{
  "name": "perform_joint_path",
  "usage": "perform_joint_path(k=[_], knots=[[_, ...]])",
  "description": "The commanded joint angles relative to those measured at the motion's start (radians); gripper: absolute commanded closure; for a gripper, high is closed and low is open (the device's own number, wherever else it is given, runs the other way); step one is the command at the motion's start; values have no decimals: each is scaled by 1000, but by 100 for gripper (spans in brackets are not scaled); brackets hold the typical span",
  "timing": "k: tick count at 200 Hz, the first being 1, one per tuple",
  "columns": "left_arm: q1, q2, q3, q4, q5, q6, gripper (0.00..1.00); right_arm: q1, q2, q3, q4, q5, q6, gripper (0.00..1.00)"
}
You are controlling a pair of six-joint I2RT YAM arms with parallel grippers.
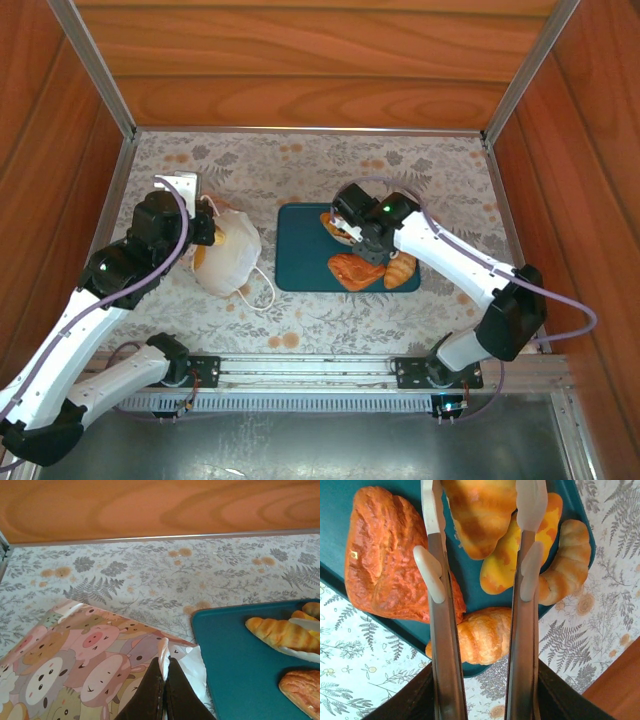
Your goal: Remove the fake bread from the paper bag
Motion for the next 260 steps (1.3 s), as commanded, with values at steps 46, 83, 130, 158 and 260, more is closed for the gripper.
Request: perform_joint_path(k=[46, 83, 130, 158, 260], knots=[[5, -27, 16, 28, -1, -5, 100, -12, 30, 13, 10, 50, 35, 48], [5, -13, 27, 28, 2, 1, 100, -14, 5, 33, -38, 22, 56, 44], [5, 1, 33, 28, 14, 2, 100, -17, -44, 56, -57, -38, 89, 44], [5, -2, 22, 28, 13, 3, 100, -17, -122, 60, -50, -186, 99, 47], [4, -28, 1, -6, -15, -42, 100, 284, -349, -116, 370, -570, 316, 50]])
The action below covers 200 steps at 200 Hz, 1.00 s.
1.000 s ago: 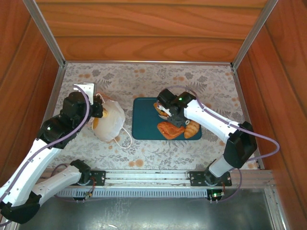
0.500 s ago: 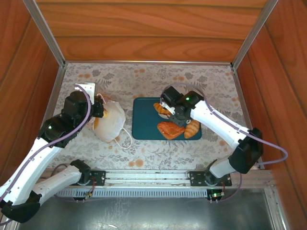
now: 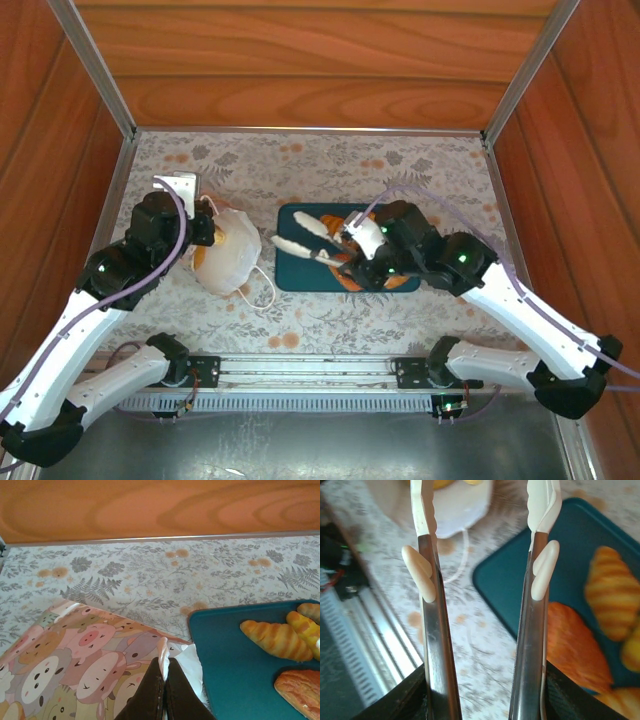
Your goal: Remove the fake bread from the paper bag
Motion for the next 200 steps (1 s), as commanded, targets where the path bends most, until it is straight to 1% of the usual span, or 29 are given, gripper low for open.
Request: perform_joint_path(k=[1, 13, 28, 46, 61, 74, 85, 102, 109, 141, 200], knots=[[5, -17, 0, -5, -22, -24, 100, 123, 96, -15, 161, -19, 51, 50], [4, -21, -5, -11, -20, -33, 100, 186, 152, -28, 228, 55, 29, 53], [5, -24, -16, -18, -14, -42, 100, 239, 223, -42, 310, 148, -3, 52], [4, -33, -19, -24, -24, -54, 100, 279, 321, 1, 329, 259, -54, 53], [4, -35, -20, -26, -18, -61, 100, 297, 403, 49, 333, 398, -77, 54], [4, -37, -20, -31, -14, -66, 100, 304, 465, 96, 326, 430, -95, 57], [4, -39, -22, -30, -14, -71, 100, 310, 512, 119, 352, 481, -98, 57], [3, -35, -18, -30, -16, -69, 100, 324, 575, 153, 378, 527, -105, 57], [4, -34, -15, -30, -14, -69, 100, 332, 600, 171, 377, 557, -102, 55], [3, -26, -5, -30, -8, -67, 100, 337, 704, 262, 340, 575, -75, 54], [3, -30, -5, -30, -1, -63, 100, 354, 794, 330, 317, 602, -65, 53]])
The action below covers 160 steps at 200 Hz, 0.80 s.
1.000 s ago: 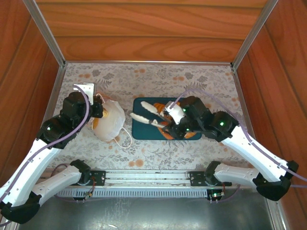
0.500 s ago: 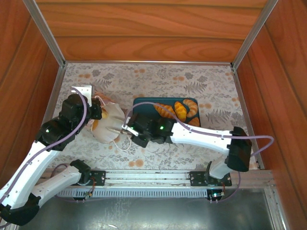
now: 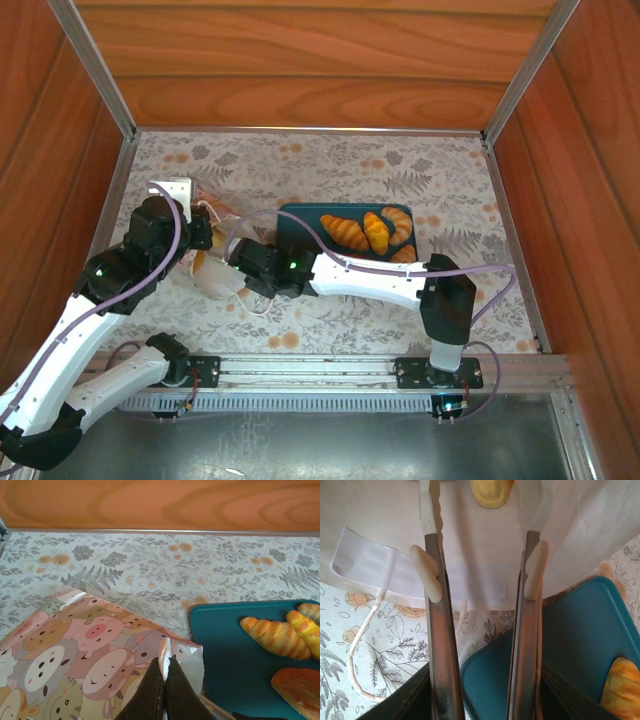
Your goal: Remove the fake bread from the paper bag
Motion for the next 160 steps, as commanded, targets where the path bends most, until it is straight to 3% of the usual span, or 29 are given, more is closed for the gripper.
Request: perform_joint_path(k=[1, 160], knots=[[3, -7, 13, 2, 5, -4, 100, 12, 28, 49, -4, 59, 11, 53], [3, -10, 27, 2, 0, 1, 100, 9, 251, 257, -100, 115, 58, 56]])
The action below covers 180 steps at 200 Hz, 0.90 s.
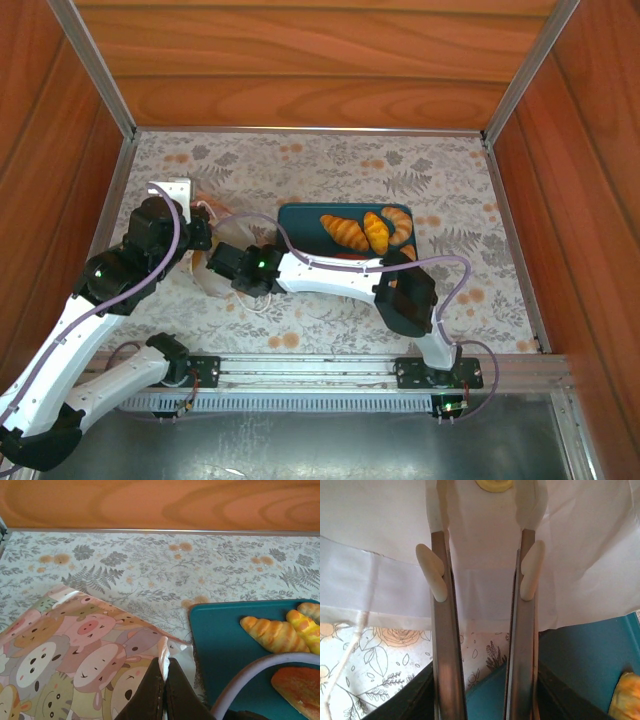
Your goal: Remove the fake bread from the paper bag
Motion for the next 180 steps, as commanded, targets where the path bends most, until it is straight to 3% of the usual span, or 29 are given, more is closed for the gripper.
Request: perform_joint_path(k=[1, 65, 145, 180], knots=[[3, -5, 27, 7, 1, 1, 100, 5, 14, 45, -19, 42, 40, 56], [4, 6, 31, 7, 16, 0, 100, -9, 20, 40, 7, 47, 62, 53], [3, 14, 41, 7, 17, 3, 100, -21, 52, 63, -3, -8, 84, 56], [3, 9, 35, 7, 8, 3, 100, -24, 42, 54, 2, -27, 85, 63]])
